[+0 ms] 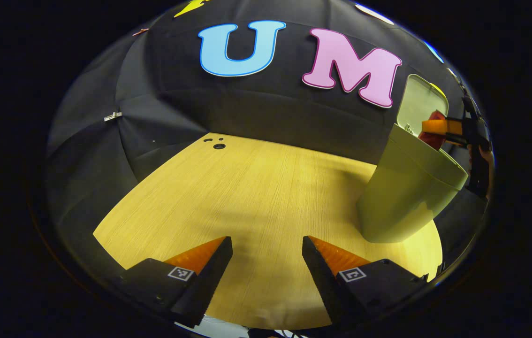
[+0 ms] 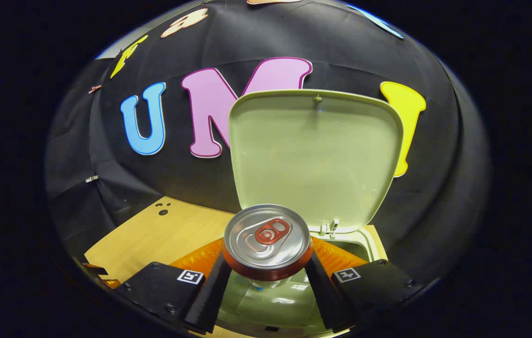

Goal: Press the lid of the desktop garbage bin to open it, pick up the crumpled paper on the desktop and throw it into the bin, then pick up the pop can on the desktop and drop it into the bin, and finally close the garbage bin lid.

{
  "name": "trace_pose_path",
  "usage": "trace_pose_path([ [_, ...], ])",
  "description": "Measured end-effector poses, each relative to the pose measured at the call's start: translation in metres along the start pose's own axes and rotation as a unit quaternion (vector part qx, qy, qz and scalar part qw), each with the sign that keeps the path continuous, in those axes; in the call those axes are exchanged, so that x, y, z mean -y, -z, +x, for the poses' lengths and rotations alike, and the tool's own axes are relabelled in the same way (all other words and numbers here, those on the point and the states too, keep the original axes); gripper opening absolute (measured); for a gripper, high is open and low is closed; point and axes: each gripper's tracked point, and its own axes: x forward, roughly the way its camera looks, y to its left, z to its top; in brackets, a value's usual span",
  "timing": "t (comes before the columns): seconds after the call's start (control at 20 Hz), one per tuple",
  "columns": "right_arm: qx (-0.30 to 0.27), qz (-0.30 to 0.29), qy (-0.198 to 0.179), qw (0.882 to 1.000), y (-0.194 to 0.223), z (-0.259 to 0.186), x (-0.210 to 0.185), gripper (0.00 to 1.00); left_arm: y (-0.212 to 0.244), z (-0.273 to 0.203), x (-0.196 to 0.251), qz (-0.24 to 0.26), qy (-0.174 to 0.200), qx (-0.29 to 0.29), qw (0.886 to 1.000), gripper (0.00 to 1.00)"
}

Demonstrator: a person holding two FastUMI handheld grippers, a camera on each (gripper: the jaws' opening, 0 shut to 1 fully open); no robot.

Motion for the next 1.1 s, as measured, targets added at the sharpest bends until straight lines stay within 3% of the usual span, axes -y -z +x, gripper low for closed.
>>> trace_pose_path([
  [0.1,0.003,-0.008,0.005,1.000,0.001,-0.002,0.003,0.87,-0.003,-0.002,0.007,-0.004,0.007,0.005,1.000,0.96],
  [0.25,0.021,-0.010,0.013,1.000,-0.010,-0.013,0.002,0.99,-0.001,-0.007,0.008,0.014,0.016,0.008,1.000,0.96],
  [0.7,0.071,-0.017,0.031,0.997,-0.070,-0.064,-0.003,0.98,0.017,-0.030,-0.016,0.005,0.027,0.006,1.000,0.96],
  [1.1,0.125,-0.029,0.039,0.991,-0.149,-0.076,-0.002,0.98,0.028,-0.041,-0.043,-0.010,0.011,0.009,1.000,0.96],
])
